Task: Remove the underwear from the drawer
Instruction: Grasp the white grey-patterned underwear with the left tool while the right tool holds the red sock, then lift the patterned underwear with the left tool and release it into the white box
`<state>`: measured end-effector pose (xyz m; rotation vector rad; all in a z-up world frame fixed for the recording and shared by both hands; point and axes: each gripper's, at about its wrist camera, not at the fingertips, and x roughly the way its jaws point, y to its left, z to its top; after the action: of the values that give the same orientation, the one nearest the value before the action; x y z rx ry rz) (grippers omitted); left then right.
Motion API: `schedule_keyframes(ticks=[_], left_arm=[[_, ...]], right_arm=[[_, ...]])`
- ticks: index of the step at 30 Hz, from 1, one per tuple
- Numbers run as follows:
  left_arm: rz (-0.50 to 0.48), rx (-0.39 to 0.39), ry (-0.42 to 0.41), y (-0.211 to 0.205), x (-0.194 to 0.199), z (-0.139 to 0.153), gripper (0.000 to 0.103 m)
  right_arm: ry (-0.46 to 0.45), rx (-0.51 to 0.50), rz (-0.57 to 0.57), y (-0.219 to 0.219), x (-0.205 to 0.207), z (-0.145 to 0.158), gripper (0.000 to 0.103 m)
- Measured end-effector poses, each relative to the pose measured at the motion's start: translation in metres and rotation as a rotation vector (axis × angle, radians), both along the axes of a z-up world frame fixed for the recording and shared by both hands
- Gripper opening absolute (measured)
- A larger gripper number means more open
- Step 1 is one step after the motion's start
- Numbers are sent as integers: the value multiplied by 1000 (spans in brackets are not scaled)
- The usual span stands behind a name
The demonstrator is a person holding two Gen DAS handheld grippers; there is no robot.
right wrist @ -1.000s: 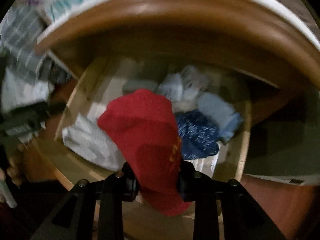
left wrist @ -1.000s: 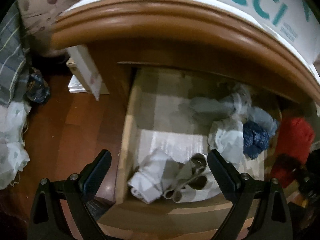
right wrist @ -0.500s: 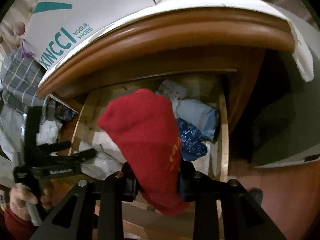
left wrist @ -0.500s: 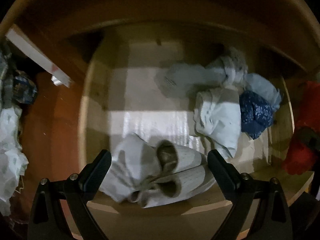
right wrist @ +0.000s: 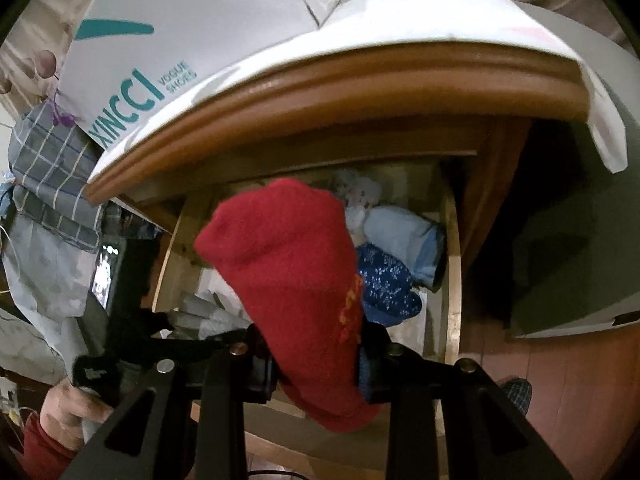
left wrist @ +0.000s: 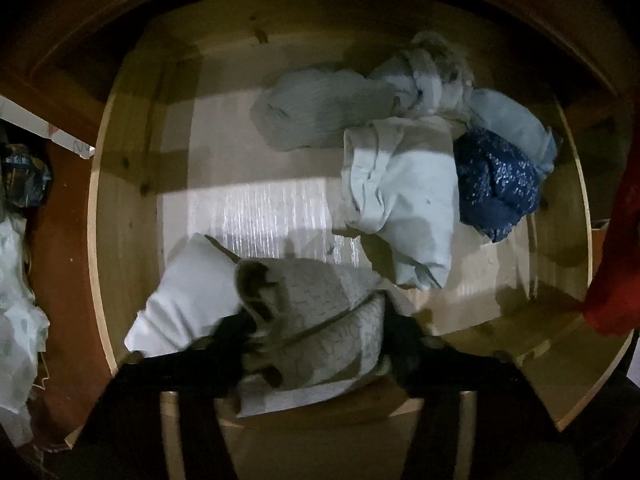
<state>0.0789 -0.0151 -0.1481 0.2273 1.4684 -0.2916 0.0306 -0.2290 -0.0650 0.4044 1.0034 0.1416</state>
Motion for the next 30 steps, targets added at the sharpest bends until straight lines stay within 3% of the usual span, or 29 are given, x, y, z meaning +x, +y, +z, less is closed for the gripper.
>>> schedule_keyframes(ticks=[6,11,24,30], left_arm=[[8,-11,-21,2,-1,3,22],[24,-48,-54,8,-6,16,20],[13,-82,-237,19,-24,85,20],[28,-146,-290,35,-36,116,20]], right_arm=[[9,-2,4,1,0,-2,29],[20,-19,-2,1,2,-5,29],[34,-75,-13,5,5,-14,29],[69,-88,-30,4,7,-23,29]])
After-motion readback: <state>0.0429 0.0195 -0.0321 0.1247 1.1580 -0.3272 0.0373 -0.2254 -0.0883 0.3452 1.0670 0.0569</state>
